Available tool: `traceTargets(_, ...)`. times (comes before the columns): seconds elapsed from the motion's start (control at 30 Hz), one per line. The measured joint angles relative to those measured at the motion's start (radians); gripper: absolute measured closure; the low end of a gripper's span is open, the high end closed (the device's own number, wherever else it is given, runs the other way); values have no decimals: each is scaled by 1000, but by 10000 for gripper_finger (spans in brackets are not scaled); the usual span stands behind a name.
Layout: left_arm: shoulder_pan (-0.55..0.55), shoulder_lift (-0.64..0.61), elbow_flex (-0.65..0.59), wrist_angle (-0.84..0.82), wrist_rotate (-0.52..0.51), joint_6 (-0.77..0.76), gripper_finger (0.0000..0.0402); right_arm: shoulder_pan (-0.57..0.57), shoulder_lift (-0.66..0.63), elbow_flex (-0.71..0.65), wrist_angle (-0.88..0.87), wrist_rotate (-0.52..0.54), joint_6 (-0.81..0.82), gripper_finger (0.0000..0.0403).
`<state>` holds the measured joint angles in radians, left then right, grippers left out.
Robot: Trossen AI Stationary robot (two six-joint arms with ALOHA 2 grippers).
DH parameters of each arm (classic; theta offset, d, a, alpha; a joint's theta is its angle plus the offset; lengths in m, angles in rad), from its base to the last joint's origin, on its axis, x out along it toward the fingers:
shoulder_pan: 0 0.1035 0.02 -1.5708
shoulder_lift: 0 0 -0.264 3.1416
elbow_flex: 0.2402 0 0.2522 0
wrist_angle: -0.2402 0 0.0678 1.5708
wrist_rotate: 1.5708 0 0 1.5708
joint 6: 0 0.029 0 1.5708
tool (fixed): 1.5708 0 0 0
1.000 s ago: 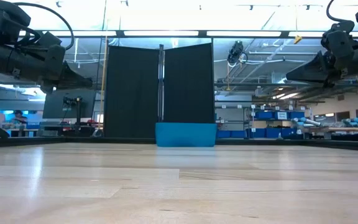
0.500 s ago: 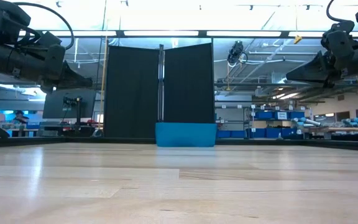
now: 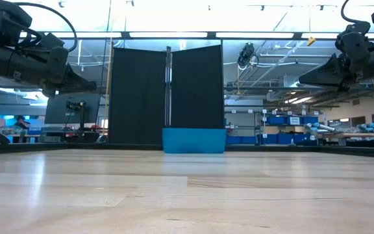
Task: Sort blocks
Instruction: Return to Home Position
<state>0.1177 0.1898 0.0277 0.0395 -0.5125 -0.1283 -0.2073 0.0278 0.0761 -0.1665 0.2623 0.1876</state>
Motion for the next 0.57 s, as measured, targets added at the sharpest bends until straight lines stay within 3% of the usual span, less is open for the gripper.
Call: traceTargets(0.57, 0, 0, 0, 0, 0, 0, 389, 0, 0, 0, 0, 0, 0, 368)
